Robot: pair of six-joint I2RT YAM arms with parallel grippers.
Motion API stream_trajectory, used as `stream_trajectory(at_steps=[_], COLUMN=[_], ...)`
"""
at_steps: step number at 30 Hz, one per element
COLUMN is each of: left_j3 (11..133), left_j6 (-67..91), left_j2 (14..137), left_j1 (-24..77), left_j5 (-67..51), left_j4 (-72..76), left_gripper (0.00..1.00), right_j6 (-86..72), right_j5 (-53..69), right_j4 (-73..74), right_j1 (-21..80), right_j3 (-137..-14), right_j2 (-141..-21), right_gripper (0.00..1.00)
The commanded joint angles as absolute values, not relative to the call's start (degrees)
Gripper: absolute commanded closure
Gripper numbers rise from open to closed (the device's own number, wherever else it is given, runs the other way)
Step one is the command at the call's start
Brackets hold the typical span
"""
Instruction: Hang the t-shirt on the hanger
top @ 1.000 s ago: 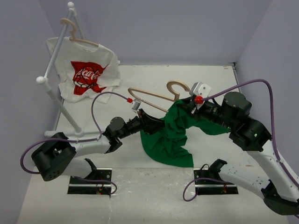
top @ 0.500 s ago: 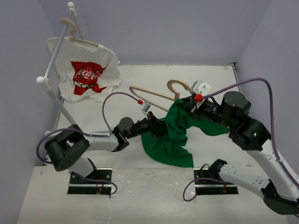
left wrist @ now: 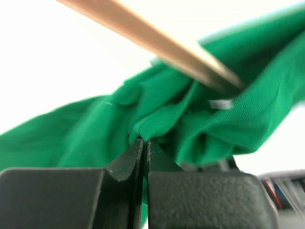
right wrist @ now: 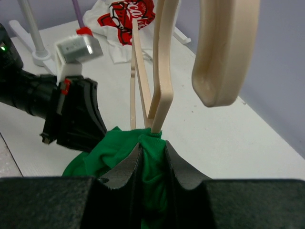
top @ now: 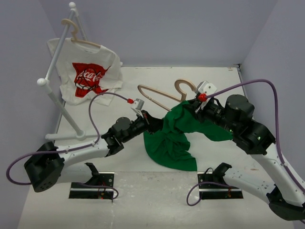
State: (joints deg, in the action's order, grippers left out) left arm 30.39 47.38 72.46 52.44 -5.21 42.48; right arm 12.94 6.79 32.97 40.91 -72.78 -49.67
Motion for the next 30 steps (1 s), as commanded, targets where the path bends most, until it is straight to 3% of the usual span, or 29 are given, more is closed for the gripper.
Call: stream_trajectory(at_steps=[1, 10, 15, 30], left_j3=[32.22, 36.97, 47.90, 72.52], left_j6=[45.49, 43.77, 39.57, 30.00], left_j2=[63.13, 57.57, 57.03, 61.45], left_j1=[47.45, 32.53, 26.90, 26.22], left_j5=[9.27, 4.37, 2.23, 5.30], left_j4=[22.77, 8.17, -1.07, -17.43], left_gripper=[1.00, 1.00, 1.00, 1.00], right_j6=[9.65, 10.06, 12.25, 14.17], right_j5=[3.39, 10.48, 13.26, 2.53], right_j4=[31.79, 32.43, 39.13, 46.27], right_j1=[40.54, 40.59, 40.61, 40.61], right_j3=[-70.27, -70.61, -75.00, -84.17], right_j2=[-45.90, -40.57, -41.62, -47.92], right_gripper=[1.00, 1.00, 1.00, 1.00])
